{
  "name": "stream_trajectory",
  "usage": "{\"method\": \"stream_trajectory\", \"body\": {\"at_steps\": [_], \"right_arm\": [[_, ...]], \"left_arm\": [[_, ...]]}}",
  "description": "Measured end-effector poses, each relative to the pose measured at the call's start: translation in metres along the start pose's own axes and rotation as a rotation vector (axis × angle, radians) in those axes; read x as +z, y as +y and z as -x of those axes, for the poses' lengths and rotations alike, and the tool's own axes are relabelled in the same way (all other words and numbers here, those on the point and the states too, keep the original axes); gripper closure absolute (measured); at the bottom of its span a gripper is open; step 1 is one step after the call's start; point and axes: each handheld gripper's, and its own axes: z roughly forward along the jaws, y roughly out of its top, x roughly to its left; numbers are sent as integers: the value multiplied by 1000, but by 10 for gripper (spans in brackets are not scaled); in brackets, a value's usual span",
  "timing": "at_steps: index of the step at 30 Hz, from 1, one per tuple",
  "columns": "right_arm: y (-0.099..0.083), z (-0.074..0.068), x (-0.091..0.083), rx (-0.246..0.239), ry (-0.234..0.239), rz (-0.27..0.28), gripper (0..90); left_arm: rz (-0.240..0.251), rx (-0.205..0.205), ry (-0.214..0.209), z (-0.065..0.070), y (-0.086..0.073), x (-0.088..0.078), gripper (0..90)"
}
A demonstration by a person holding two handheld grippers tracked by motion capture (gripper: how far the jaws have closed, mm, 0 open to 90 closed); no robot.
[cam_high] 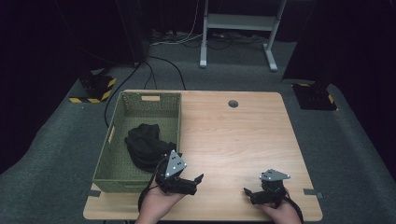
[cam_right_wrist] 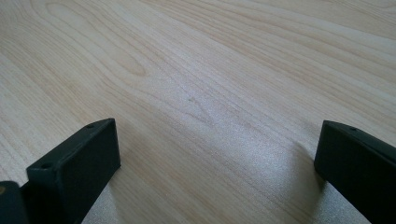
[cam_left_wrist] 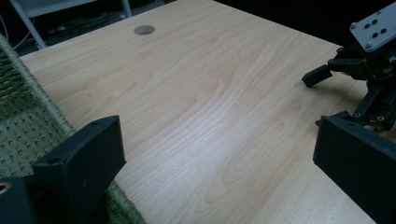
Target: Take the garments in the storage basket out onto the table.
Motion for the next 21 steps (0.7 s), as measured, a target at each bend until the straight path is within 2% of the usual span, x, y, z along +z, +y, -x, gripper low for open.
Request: {"method": "stream_trajectory", "body": {"at_steps": [21], "right_arm": [[0,0,0,0,0,0,0]], "left_arm": [[51,-36,48,-20,9,-15,21]]}}
